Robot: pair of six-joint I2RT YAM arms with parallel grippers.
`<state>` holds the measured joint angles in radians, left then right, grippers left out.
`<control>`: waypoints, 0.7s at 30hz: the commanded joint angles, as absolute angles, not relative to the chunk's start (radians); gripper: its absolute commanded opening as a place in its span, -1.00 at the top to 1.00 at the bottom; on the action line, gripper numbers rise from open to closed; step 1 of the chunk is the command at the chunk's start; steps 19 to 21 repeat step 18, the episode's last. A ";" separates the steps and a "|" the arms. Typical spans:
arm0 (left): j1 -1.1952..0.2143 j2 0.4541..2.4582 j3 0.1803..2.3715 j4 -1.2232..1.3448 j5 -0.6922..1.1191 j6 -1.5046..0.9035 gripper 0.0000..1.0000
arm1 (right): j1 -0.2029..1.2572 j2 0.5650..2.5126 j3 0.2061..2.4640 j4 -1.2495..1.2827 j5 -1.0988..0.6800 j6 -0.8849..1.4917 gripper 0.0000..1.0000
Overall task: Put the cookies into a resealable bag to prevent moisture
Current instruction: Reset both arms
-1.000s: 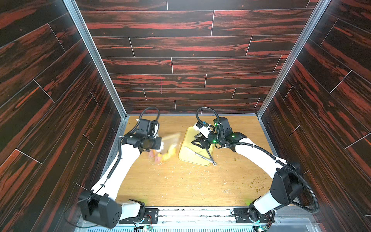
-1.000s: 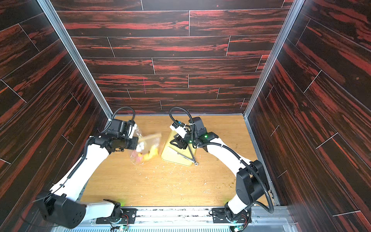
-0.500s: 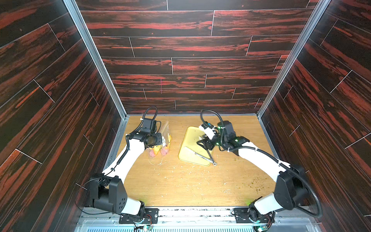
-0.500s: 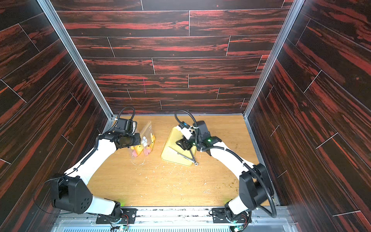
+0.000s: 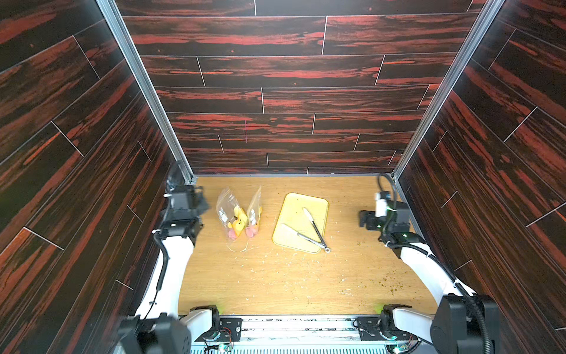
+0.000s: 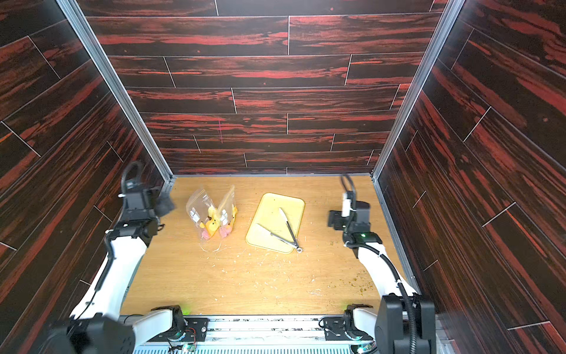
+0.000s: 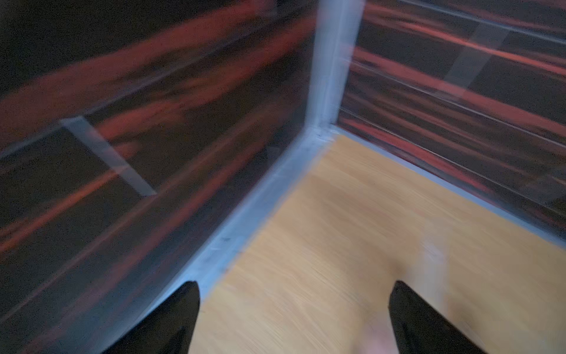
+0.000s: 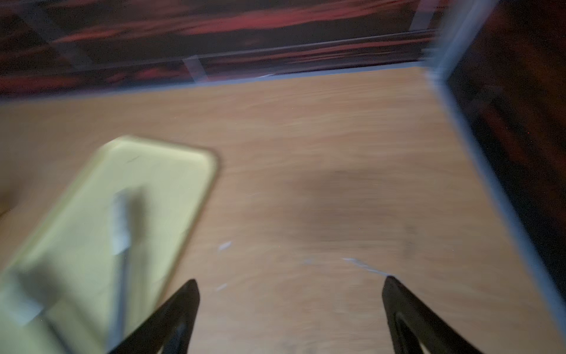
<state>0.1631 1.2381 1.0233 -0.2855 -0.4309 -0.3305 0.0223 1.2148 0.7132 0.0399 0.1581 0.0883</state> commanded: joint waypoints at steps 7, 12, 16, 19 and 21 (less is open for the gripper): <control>0.148 1.459 0.696 0.217 -0.504 -0.396 -0.98 | 0.014 1.431 0.573 0.538 0.357 0.109 -0.91; 0.147 1.487 0.595 0.408 -0.398 -0.331 -0.98 | 0.015 1.483 0.500 0.726 0.328 0.032 -0.92; 0.147 1.500 0.605 0.416 -0.345 -0.303 -0.98 | 0.017 1.541 0.491 0.787 0.370 0.037 -0.97; 0.145 1.484 0.575 0.462 -0.318 -0.288 -0.98 | 0.018 1.527 0.496 0.767 0.372 0.042 -0.97; 0.145 1.484 0.575 0.462 -0.318 -0.288 -0.98 | 0.018 1.527 0.496 0.767 0.372 0.042 -0.97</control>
